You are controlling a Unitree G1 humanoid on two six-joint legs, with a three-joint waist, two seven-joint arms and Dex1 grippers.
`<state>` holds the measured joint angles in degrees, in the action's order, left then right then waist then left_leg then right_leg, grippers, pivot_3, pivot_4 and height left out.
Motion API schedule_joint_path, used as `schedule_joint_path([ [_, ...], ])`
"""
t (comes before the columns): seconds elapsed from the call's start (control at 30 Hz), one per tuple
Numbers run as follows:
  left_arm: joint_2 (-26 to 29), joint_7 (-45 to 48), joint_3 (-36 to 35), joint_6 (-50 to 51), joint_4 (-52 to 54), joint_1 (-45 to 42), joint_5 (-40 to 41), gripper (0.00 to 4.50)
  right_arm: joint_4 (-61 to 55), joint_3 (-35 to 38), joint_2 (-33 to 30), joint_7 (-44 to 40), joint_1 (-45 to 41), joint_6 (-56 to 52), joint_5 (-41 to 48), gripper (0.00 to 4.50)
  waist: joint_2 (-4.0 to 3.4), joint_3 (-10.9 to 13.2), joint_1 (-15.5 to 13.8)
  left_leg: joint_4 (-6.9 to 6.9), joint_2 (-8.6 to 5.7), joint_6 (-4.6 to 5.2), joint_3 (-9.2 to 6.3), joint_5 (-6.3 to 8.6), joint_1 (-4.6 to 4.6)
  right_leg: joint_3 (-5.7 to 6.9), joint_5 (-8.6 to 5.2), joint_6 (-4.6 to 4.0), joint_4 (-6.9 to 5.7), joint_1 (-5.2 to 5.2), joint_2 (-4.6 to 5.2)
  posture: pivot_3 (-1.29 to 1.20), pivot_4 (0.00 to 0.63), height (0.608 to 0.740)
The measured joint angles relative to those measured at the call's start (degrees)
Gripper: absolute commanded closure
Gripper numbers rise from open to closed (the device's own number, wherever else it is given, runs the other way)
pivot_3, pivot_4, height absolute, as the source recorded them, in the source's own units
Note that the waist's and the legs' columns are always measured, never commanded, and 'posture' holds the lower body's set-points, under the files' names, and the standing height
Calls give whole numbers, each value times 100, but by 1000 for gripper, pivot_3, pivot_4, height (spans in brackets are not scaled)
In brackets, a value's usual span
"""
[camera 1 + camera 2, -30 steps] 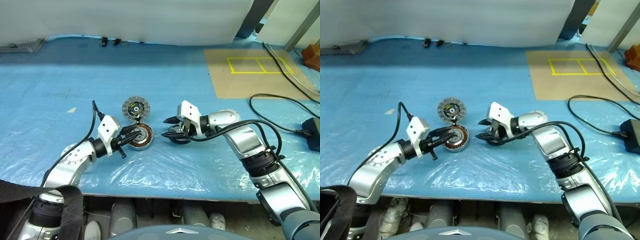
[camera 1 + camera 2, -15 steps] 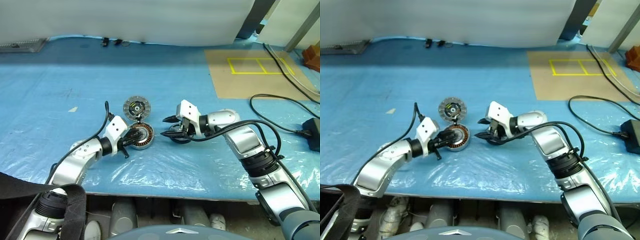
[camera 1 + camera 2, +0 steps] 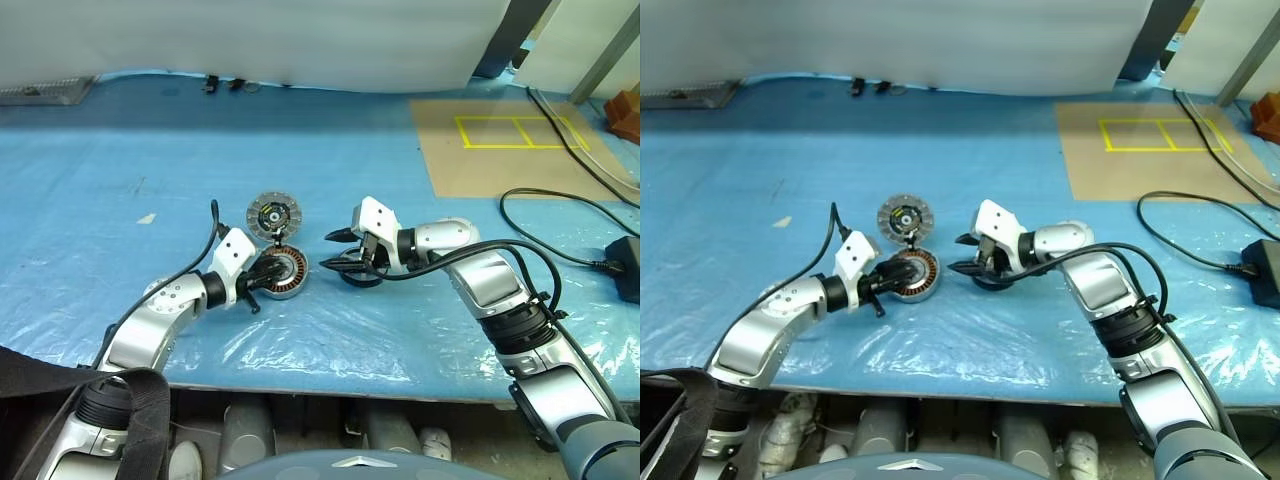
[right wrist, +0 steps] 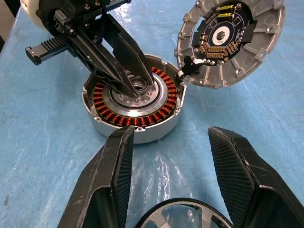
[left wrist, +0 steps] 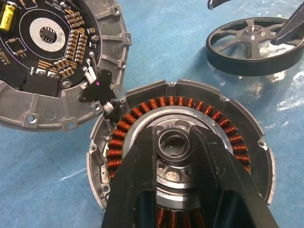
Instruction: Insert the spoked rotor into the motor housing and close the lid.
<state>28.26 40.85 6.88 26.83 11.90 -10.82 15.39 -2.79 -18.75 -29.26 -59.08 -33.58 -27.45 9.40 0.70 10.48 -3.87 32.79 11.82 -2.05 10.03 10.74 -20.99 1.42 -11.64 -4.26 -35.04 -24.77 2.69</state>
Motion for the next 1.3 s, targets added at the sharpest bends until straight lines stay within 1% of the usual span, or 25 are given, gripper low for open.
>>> schedule_joint_path([
  [0.13,3,16,-2,3,-28,-26,-4,3830,0,0,22,36,0,0,0,1993,0,0,1,1,0,0,0,0,1,0,0,0,-1,0,0,0,150,740],
  [0.2,15,22,-14,3,-28,-21,3,3061,0,0,40,49,0,0,0,1993,0,0,1,1,0,0,0,0,1,0,0,0,-1,0,0,0,150,740],
  [0.23,23,31,-18,2,-28,-11,5,2803,0,0,42,53,0,0,0,1993,0,0,1,1,0,0,0,0,1,0,0,0,-1,0,0,0,150,740],
  [0.27,22,30,-21,-11,-25,6,10,2423,0,0,42,59,0,1,0,1993,0,0,0,1,0,0,0,0,1,0,0,0,-1,0,0,0,150,740],
  [0.3,21,11,-37,-19,-26,20,8,2149,1,0,43,64,0,8,0,1993,0,0,1,2,0,0,0,0,1,0,0,0,-2,0,0,0,150,740],
  [0.47,13,18,-263,-19,12,222,186,2149,5,0,46,75,0,24,-1,1993,0,0,5,4,0,0,0,0,2,0,0,0,-5,0,-1,0,150,740],
  [0.57,-65,-1,-401,6,46,286,373,2763,21,0,46,76,0,30,-2,1993,0,0,0,5,0,0,0,0,0,0,0,0,-5,0,0,0,150,740],
  [0.63,-153,-45,-521,18,48,283,486,3382,49,-1,47,74,0,61,-29,1993,0,0,-3,6,0,0,0,0,0,0,0,0,-5,0,0,0,150,740],
  [0.73,-227,-138,-551,38,47,245,525,4492,92,-2,47,71,0,92,-50,1993,0,0,-3,7,0,0,0,0,0,0,0,0,-6,0,0,0,150,740],
  [1.0,-473,-268,-439,53,42,-43,550,4492,113,-8,55,44,0,107,-76,1993,0,0,-3,7,0,0,-1,0,-1,0,0,0,-6,0,0,0,150,740],
  [1.2,-384,-253,-106,50,-69,3,249,4492,112,-8,55,49,1,107,-84,1993,0,0,-1,7,0,1,-1,0,-1,0,0,0,-6,-1,-1,0,150,740],
  [1.3,-336,-241,-51,11,-80,26,131,4492,112,-8,54,58,5,106,-94,1993,0,0,-3,9,0,1,-1,0,-1,0,0,0,-7,1,1,0,150,740],
])
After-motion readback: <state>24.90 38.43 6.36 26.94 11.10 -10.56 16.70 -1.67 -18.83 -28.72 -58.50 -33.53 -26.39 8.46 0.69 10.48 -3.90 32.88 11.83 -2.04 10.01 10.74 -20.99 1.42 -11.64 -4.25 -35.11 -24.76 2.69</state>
